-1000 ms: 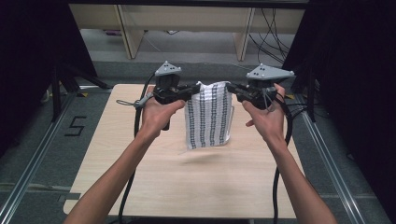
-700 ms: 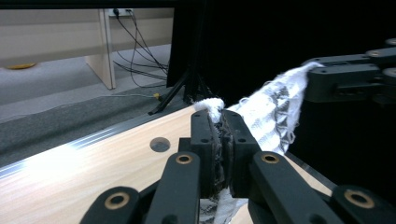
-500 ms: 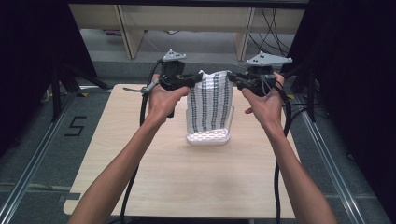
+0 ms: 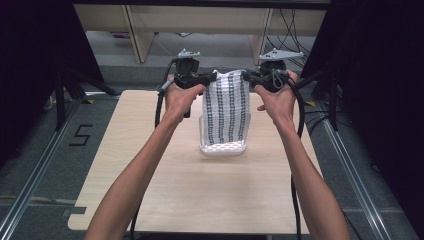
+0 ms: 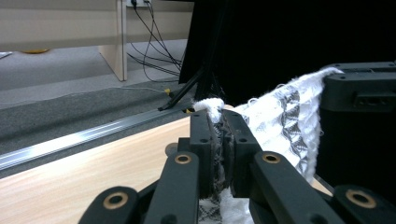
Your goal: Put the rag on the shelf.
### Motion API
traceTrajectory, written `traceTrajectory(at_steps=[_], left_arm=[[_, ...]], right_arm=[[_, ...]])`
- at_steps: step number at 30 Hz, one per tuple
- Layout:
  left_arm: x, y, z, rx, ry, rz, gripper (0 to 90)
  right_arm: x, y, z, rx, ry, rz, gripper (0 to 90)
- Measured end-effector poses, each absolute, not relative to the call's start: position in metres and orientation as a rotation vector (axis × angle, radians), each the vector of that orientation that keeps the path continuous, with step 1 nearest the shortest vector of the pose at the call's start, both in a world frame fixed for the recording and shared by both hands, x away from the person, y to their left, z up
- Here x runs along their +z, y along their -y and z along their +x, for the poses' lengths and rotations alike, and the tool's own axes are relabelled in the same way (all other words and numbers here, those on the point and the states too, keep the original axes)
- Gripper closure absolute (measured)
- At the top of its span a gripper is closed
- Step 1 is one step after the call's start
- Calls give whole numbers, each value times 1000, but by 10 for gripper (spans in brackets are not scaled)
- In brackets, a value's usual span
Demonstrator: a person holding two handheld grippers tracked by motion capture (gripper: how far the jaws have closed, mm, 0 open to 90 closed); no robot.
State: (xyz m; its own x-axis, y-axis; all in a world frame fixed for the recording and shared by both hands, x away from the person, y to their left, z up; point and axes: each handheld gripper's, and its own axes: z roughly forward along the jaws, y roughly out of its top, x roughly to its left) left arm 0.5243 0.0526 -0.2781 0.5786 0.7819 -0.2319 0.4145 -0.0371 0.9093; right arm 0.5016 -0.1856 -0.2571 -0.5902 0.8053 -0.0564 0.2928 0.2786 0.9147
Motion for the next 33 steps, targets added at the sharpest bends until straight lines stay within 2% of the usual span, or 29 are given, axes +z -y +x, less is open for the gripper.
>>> traceTrajectory(at_steps=[13,33], left_arm=[[-295,-50,549,390,-1067,1666,816],[-316,-47,573,346,-1107,1711,769]], right_arm=[[-277,184,533,1247,-2050,1095,861],[-306,187,554,1193,-2067,1213,849]])
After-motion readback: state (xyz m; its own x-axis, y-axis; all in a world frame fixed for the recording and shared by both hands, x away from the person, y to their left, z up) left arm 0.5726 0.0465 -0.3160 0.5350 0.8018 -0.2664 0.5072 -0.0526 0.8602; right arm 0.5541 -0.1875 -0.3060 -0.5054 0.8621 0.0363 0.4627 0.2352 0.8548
